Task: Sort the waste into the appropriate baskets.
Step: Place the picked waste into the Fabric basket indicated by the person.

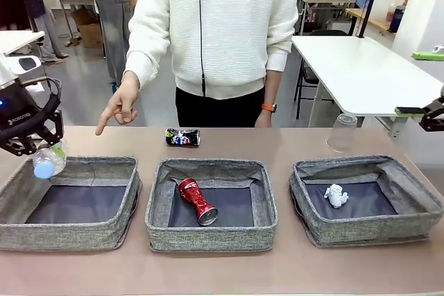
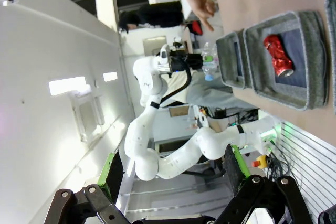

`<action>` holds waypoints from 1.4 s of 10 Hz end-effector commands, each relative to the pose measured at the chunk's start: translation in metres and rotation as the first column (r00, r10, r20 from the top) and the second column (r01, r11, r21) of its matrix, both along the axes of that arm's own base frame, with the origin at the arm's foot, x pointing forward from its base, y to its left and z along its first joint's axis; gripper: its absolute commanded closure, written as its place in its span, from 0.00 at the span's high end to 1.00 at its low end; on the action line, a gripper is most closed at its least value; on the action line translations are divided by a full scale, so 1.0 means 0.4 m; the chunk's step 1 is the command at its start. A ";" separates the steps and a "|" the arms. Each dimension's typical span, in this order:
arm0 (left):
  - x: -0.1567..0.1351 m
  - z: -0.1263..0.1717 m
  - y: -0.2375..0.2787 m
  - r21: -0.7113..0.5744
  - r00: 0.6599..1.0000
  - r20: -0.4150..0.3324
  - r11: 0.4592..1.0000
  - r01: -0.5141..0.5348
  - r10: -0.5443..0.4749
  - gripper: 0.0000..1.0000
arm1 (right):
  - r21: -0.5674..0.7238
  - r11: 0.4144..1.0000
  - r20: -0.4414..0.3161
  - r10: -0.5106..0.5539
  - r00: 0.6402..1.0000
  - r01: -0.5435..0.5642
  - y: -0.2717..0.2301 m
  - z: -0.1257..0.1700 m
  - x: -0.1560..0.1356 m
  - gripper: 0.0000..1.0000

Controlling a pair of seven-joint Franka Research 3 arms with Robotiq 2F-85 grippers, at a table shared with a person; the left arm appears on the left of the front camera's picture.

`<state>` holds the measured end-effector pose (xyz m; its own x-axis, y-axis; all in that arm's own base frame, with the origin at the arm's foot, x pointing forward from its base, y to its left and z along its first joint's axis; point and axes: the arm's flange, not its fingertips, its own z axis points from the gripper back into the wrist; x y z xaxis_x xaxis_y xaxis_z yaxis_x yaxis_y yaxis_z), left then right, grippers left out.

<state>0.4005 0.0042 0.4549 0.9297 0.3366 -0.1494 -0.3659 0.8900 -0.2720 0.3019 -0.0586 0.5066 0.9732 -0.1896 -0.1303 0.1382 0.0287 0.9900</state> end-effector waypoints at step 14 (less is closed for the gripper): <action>-0.050 0.247 0.031 -0.740 0.998 0.017 0.670 0.056 -0.065 1.00 | 0.024 1.000 -0.013 -0.003 1.000 0.004 0.001 0.015 -0.001 1.00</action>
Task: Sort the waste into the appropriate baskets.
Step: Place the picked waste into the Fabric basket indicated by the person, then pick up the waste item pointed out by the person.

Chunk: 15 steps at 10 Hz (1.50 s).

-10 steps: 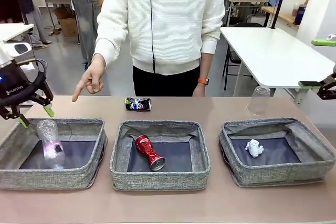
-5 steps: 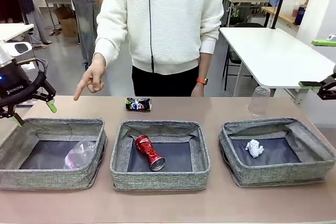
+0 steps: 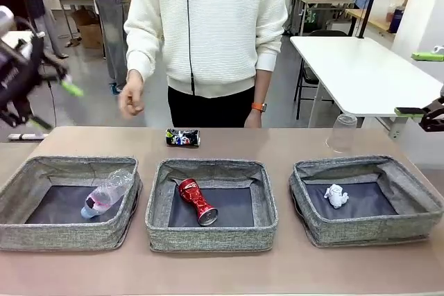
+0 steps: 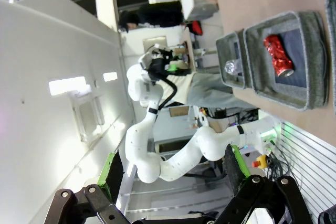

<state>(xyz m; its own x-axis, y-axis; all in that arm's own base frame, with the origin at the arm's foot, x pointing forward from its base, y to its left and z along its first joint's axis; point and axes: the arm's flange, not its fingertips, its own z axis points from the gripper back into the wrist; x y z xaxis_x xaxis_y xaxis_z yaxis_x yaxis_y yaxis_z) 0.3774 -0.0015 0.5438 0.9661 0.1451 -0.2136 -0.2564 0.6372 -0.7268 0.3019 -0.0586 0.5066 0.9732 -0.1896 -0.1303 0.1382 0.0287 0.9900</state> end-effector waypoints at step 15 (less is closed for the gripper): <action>-0.059 -0.021 0.273 -0.533 0.997 -0.038 0.842 -0.079 0.070 1.00 | 0.024 1.000 -0.013 -0.003 1.000 0.004 0.001 0.015 -0.001 1.00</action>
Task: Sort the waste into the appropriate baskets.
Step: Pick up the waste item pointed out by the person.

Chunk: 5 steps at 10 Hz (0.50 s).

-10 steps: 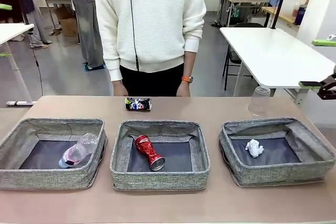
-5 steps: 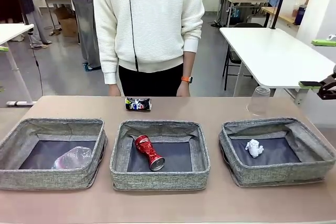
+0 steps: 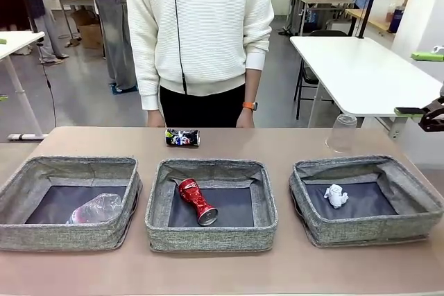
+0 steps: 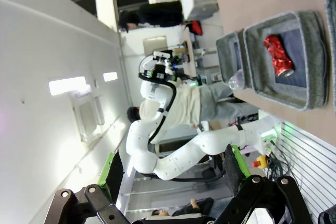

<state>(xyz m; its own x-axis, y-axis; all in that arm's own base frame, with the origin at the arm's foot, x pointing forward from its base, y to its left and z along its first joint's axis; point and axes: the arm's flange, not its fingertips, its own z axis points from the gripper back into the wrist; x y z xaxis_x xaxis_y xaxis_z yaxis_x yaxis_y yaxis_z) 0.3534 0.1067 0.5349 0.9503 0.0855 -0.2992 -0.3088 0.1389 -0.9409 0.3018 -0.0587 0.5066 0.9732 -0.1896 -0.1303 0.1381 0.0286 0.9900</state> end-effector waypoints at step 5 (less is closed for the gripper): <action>0.000 0.002 0.002 -0.012 1.000 0.006 1.000 0.007 -0.007 1.00 | 0.024 1.000 -0.013 -0.003 1.000 0.004 0.002 0.015 -0.001 1.00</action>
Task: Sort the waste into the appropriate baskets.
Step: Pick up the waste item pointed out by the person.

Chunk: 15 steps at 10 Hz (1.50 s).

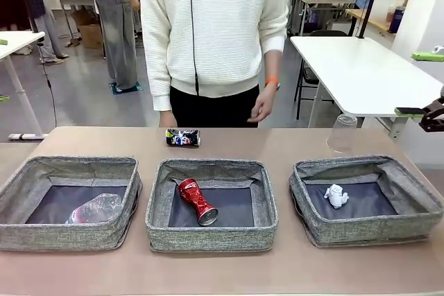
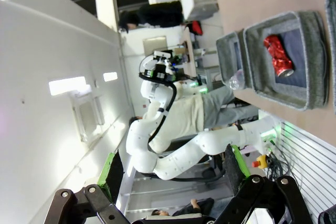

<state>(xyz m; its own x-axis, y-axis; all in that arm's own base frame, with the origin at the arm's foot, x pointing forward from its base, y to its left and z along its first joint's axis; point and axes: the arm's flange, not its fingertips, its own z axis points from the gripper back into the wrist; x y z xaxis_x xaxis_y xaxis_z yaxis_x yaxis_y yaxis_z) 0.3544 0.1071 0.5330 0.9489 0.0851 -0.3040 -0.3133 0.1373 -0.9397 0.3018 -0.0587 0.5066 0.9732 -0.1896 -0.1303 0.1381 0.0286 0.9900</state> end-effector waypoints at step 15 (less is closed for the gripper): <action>-0.002 0.006 0.001 -0.010 1.000 0.011 1.000 0.007 -0.007 1.00 | -0.525 0.807 0.766 0.310 0.563 0.270 0.182 0.089 0.182 1.00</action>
